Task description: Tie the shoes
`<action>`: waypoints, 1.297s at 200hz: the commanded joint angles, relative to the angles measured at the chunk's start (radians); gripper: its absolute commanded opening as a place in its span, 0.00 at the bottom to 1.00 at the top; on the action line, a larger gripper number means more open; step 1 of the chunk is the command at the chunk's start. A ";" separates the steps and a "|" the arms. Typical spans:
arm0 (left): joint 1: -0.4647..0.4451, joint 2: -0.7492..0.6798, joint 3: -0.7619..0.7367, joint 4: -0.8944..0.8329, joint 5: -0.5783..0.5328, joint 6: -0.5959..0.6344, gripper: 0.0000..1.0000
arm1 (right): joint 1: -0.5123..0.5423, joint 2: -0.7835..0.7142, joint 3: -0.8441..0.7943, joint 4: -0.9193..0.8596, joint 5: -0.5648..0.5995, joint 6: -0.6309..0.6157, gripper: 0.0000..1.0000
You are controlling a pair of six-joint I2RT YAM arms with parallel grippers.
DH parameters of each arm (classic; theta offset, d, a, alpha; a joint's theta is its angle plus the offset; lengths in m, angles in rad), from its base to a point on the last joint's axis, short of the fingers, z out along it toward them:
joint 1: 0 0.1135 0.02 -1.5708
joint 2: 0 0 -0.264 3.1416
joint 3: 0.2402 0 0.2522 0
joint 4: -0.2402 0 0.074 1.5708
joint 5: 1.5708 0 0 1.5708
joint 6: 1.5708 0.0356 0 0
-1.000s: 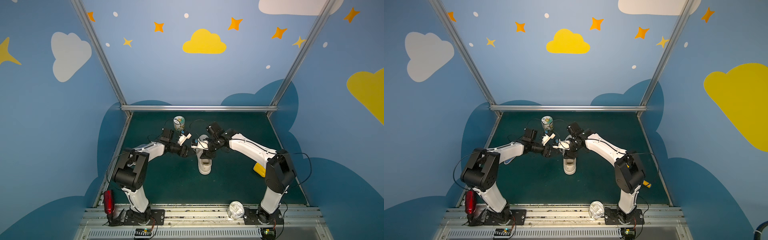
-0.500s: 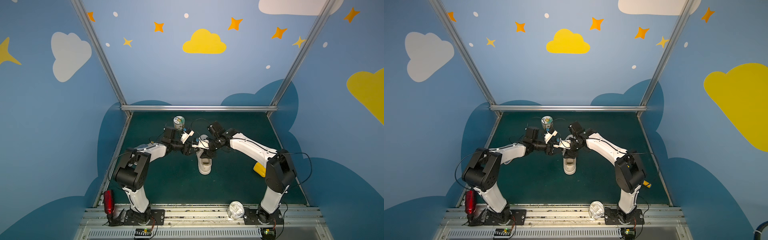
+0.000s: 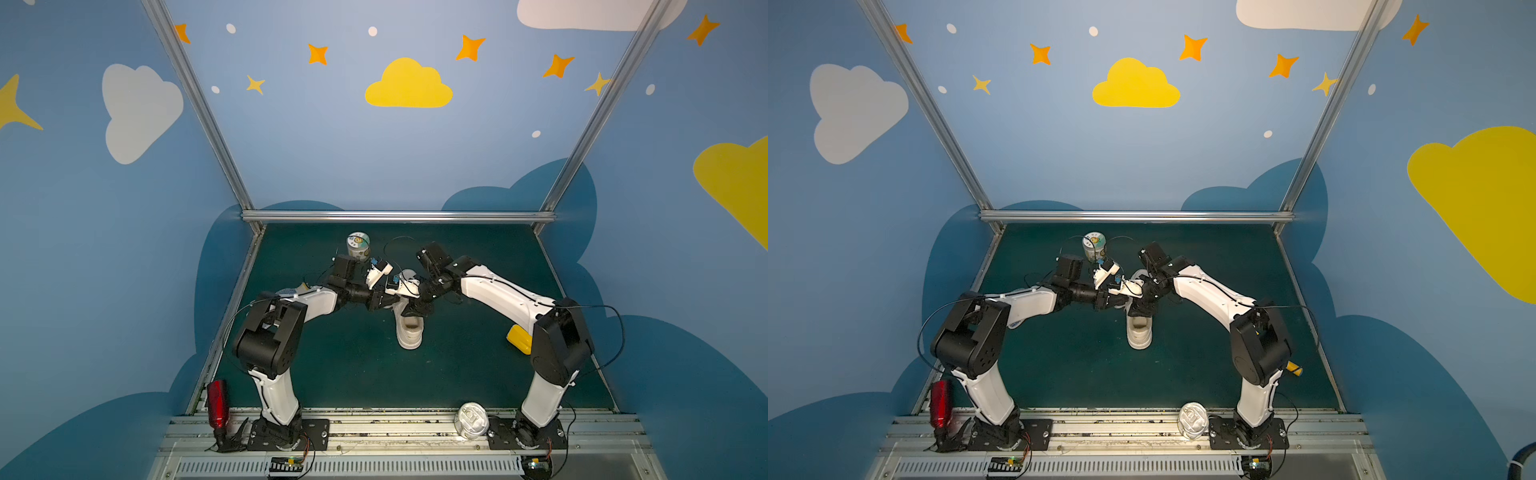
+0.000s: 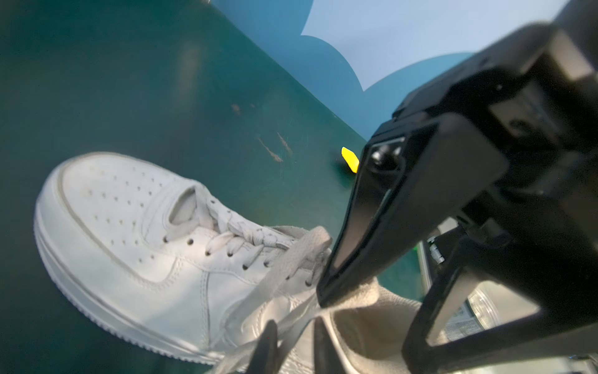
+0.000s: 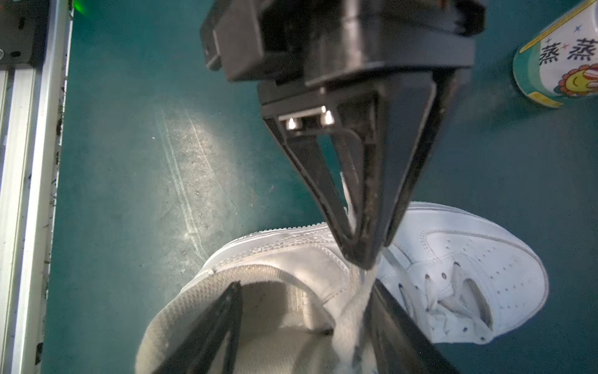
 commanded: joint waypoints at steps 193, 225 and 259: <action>-0.023 -0.161 -0.165 -0.139 -0.152 -0.034 0.03 | -0.123 0.091 0.273 -0.142 -0.035 0.238 0.62; -0.032 -0.132 -0.165 -0.140 -0.186 -0.047 0.04 | -0.117 0.241 0.483 -0.343 0.051 0.310 0.57; -0.040 -0.110 -0.164 -0.127 -0.196 -0.051 0.04 | -0.094 0.425 0.734 -0.588 0.098 0.348 0.41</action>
